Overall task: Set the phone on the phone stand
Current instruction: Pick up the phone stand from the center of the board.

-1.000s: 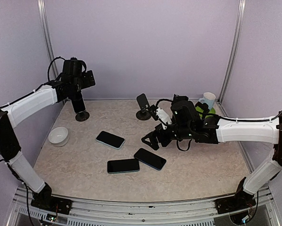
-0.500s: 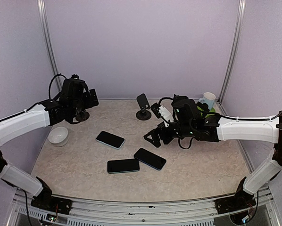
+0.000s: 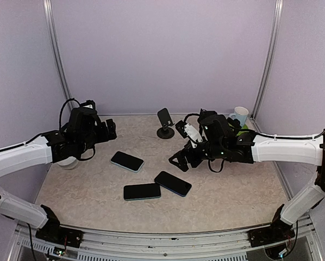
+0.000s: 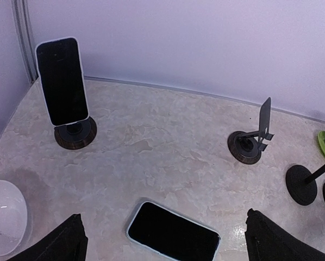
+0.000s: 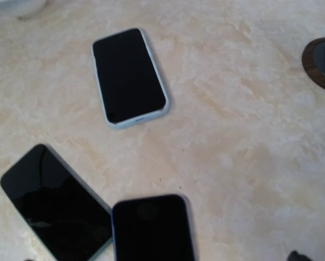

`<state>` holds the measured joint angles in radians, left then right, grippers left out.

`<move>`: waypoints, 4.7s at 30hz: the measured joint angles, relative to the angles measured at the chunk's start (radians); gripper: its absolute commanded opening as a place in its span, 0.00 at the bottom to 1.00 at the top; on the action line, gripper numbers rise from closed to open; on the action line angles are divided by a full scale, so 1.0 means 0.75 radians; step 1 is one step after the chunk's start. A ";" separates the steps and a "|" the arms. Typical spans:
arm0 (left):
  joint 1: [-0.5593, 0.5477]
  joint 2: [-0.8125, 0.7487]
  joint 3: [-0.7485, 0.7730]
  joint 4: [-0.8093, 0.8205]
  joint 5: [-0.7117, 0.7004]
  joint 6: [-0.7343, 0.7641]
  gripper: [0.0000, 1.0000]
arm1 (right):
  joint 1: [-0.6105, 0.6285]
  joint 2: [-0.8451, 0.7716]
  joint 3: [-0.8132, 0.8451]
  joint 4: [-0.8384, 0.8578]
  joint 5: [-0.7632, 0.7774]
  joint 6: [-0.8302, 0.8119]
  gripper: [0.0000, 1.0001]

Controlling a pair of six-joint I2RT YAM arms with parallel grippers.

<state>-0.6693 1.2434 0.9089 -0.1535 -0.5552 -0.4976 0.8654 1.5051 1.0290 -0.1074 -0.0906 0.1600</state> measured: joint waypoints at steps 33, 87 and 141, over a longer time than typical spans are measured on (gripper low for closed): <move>-0.033 0.082 -0.024 0.085 0.131 -0.020 0.99 | -0.100 0.045 0.031 -0.049 -0.036 -0.036 1.00; 0.023 0.142 -0.039 0.106 0.237 -0.128 0.99 | -0.100 0.162 0.234 -0.099 -0.066 -0.023 1.00; 0.262 1.547 1.259 0.507 1.309 0.113 0.66 | -0.100 -0.093 -0.045 -0.080 0.041 0.035 1.00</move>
<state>-0.4725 2.4039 1.8534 0.2264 0.4267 -0.4126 0.7906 1.4353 0.9955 -0.1673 -0.0601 0.1864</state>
